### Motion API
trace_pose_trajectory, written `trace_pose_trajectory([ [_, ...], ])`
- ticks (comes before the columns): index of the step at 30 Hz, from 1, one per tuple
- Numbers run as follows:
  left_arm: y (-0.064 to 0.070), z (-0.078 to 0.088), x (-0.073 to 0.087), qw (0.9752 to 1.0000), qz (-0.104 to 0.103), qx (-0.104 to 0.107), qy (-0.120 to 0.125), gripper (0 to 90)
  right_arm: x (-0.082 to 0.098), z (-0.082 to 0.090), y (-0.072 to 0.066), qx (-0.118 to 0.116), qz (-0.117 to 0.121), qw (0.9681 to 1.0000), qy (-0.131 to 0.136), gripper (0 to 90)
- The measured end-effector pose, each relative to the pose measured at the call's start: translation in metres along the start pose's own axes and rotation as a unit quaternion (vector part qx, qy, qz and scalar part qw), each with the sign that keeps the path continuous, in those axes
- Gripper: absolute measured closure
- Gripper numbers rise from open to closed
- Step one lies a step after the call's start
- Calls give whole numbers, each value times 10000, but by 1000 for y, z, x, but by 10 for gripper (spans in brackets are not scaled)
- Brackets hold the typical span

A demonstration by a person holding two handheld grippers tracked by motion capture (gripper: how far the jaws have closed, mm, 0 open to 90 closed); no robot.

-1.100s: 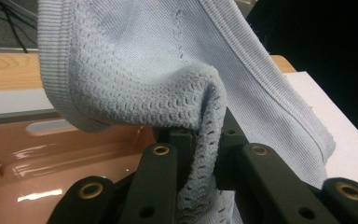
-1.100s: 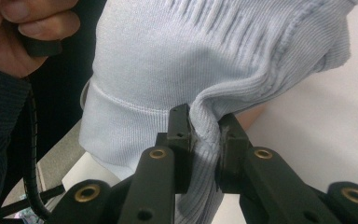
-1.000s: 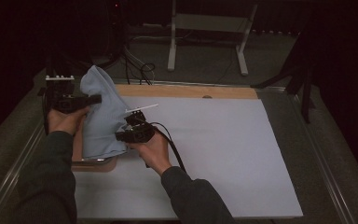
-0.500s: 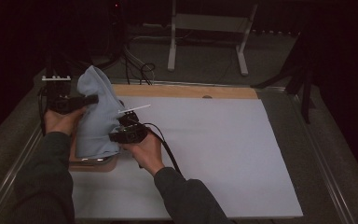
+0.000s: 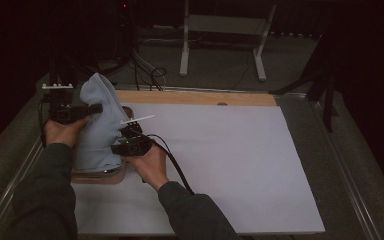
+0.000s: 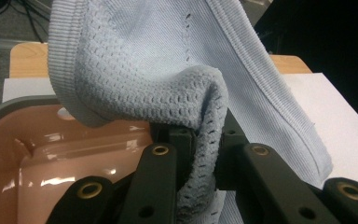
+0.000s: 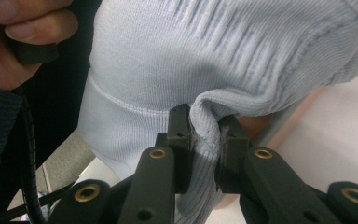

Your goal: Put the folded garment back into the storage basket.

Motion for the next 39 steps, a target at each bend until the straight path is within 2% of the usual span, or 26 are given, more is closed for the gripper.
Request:
trace_pose_trajectory([
  [8,-3,2,2,10000,6,-15,-6,821,4,-8,-3,-5,-40,10000,-19,793],
  [27,-2,-3,7,9999,-27,18,-96,819,12,-23,-12,92,113,9999,-61,792],
  [39,-12,-3,17,9999,64,-99,-113,776,20,-32,-15,137,152,9998,-81,793],
])
Point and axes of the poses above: each handheld gripper's, and its own axes: z roughly backward along the jaws, x roughly out of its underside, y roughly to its right, the point moved 9 cm from there along -z, roughly forward along the jaws, and after that the axes turned 13 degrees about y, right-handed, at the moved point
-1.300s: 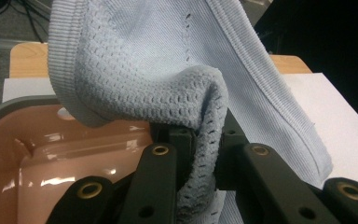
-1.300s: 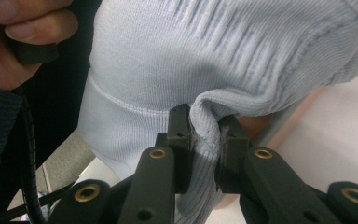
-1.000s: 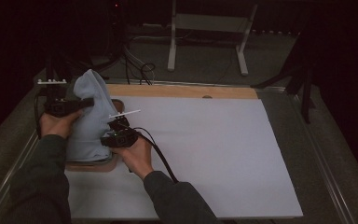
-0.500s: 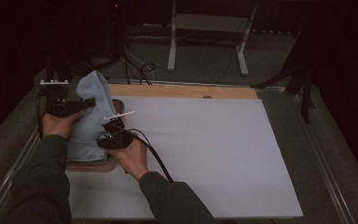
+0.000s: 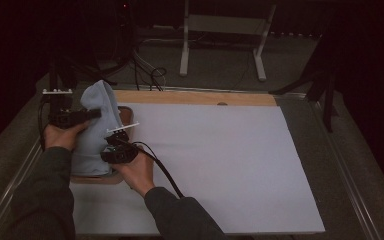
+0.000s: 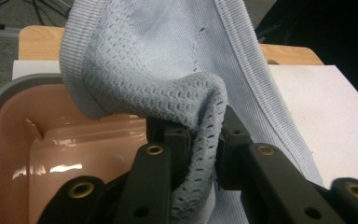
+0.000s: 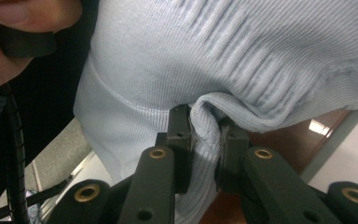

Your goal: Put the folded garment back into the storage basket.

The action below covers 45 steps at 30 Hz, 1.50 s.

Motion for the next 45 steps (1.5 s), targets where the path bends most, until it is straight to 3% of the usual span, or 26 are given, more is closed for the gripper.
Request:
trace_pose_trajectory([
  [4,-2,-3,4,9999,2,-95,-39,681,2,-3,0,9,-14,10000,-22,792],
  [8,-10,-4,6,9985,128,-528,-57,437,1,-6,1,11,-15,10000,-5,792],
  [12,-15,-3,4,9961,-15,-882,20,234,2,-9,3,67,-36,10000,13,793],
  [17,-19,3,-1,9946,61,-1012,208,133,4,-11,5,177,27,9998,12,794],
  [26,-14,7,7,9964,15,-820,191,151,6,-14,6,201,38,9998,13,793],
  [36,-8,6,26,9982,-5,-606,45,170,6,-14,6,167,0,9999,-2,792],
  [45,-3,4,43,9993,62,-369,-66,246,6,-14,6,153,1,9999,14,790],
])
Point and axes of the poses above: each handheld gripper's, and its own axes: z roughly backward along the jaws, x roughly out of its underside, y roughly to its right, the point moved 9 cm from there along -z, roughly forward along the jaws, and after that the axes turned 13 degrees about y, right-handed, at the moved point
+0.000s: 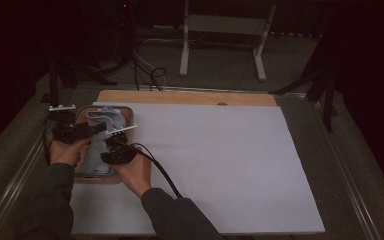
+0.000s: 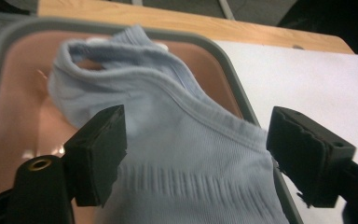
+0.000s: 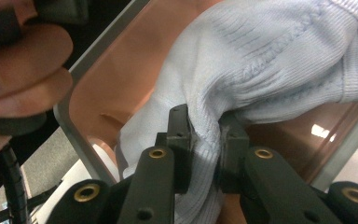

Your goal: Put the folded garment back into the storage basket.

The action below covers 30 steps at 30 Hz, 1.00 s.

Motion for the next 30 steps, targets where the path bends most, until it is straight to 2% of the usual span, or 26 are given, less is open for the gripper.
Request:
trace_pose_trajectory([
  [1,1,0,4,9999,19,108,-12,246,0,0,0,8,8,10000,-7,790],
  [3,2,1,6,9999,-13,149,-40,327,0,0,0,2,-8,10000,-14,789],
  [4,4,0,11,9996,-95,238,-126,327,0,0,1,0,5,10000,-8,789],
  [6,8,0,15,9988,-149,411,-242,479,0,0,1,-5,9,10000,8,788],
  [8,9,-1,17,9985,-142,444,-289,577,0,0,1,-4,10,10000,22,787],
  [9,11,-5,22,9976,-218,456,-470,643,-1,-1,1,25,-1,10000,40,786],
  [11,11,-6,24,9972,-255,445,-537,713,0,-2,1,35,-4,10000,36,786],
  [12,14,-9,27,9961,-279,543,-639,758,-1,-2,2,35,-16,10000,44,783],
  [16,18,-14,32,9949,-362,541,-772,815,-2,-1,3,55,-18,10000,41,781],
  [25,17,-19,36,9937,-451,446,-925,850,-3,5,5,-63,-95,9999,34,738],
  [28,11,-20,40,9930,-470,298,-1037,856,-8,11,5,-188,144,9995,215,679],
  [29,11,-20,40,9930,-470,298,-1037,858,-8,11,5,-188,144,9995,215,679],
  [30,8,-20,42,9932,-455,222,-1050,861,-14,16,7,-152,255,9990,340,668],
])
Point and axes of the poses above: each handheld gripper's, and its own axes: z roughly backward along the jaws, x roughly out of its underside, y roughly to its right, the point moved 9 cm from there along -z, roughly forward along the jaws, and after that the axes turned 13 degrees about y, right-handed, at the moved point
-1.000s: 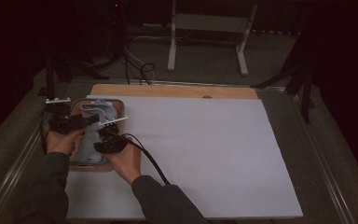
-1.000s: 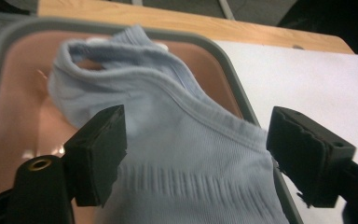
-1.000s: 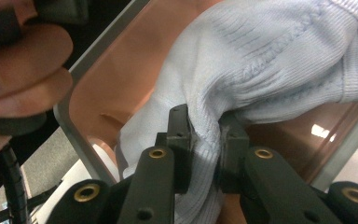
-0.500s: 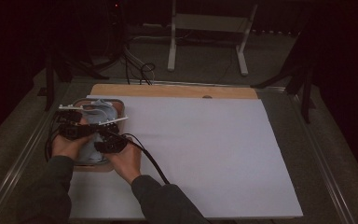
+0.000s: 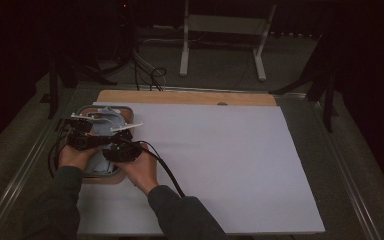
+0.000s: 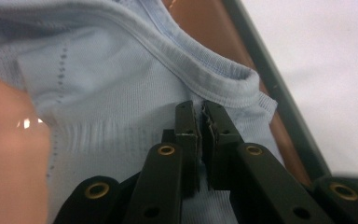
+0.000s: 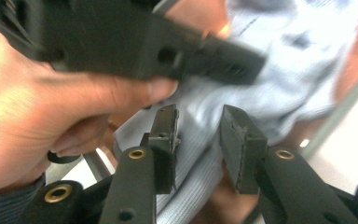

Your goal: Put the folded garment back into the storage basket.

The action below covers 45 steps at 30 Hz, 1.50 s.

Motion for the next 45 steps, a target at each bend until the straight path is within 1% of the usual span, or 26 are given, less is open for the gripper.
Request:
trace_pose_trajectory([
  [1,0,0,0,10000,0,0,0,861,0,0,0,0,0,10000,0,668],
  [2,-2,1,0,10000,49,-32,30,863,-6,7,5,103,-6,9999,22,665],
  [4,-3,1,1,9999,100,-36,-3,868,-13,15,13,222,45,9997,124,630],
  [5,-3,1,1,9999,100,-36,-3,868,-13,15,13,222,45,9997,124,630],
  [6,-2,-1,2,10000,41,-54,-63,870,-20,22,21,285,-27,9993,260,585],
  [8,1,-3,3,9999,-19,-102,-113,871,-25,28,30,343,-102,9987,374,566],
  [10,4,-5,4,9997,-82,-73,-211,872,-29,33,38,387,-121,9980,477,555],
  [11,4,-5,4,9997,-82,-73,-211,873,-29,33,38,387,-121,9980,477,555],
  [12,6,-8,5,9995,-112,-79,-274,873,-30,35,40,403,-146,9979,493,552],
  [13,7,-9,5,9995,-141,-69,-291,875,-32,39,46,442,-146,9974,556,538],
  [14,7,-10,5,9993,-137,-95,-322,875,-33,40,48,452,-168,9971,583,537],
  [18,8,-16,4,9992,-136,-118,-361,876,-35,45,53,473,-202,9966,649,526],
  [25,1,-26,5,9983,-113,-247,-508,883,-37,50,57,478,-180,9961,723,511],
  [26,0,-27,5,9980,-148,-261,-549,884,-37,51,57,490,-185,9960,723,511],
  [30,-6,-30,4,9969,-196,-455,-604,889,-38,53,59,518,-144,9957,759,506],
  [31,-6,-30,4,9969,-196,-455,-604,891,-38,53,59,518,-144,9957,759,506],
  [32,-10,-31,5,9965,-153,-535,-618,891,-39,54,60,525,-127,9955,776,506],
  [34,-12,-31,7,9960,-133,-570,-680,892,-39,55,61,540,-116,9953,789,503],
  [36,-10,-32,9,9956,-179,-508,-770,893,-40,57,63,557,-97,9951,806,501],
  [38,-7,-33,10,9955,-168,-477,-797,894,-40,57,64,568,-86,9950,820,501],
  [39,-4,-32,13,9944,-310,-386,-937,894,-40,58,65,576,-94,9949,823,500],
  [40,-2,-32,15,9938,-353,-354,-993,895,-41,59,67,590,-46,9947,846,500],
  [41,0,-32,16,9933,-434,-318,-1022,895,-41,60,68,594,-60,9947,843,498],
  [42,1,-30,15,9933,-507,-315,-987,894,-42,61,68,598,-60,9944,866,497],
  [43,2,-30,13,9943,-471,-300,-913,887,-42,61,69,586,-36,9943,886,495],
  [45,5,-27,9,9968,-366,-171,-691,865,-43,62,69,566,-17,9943,908,484],
])
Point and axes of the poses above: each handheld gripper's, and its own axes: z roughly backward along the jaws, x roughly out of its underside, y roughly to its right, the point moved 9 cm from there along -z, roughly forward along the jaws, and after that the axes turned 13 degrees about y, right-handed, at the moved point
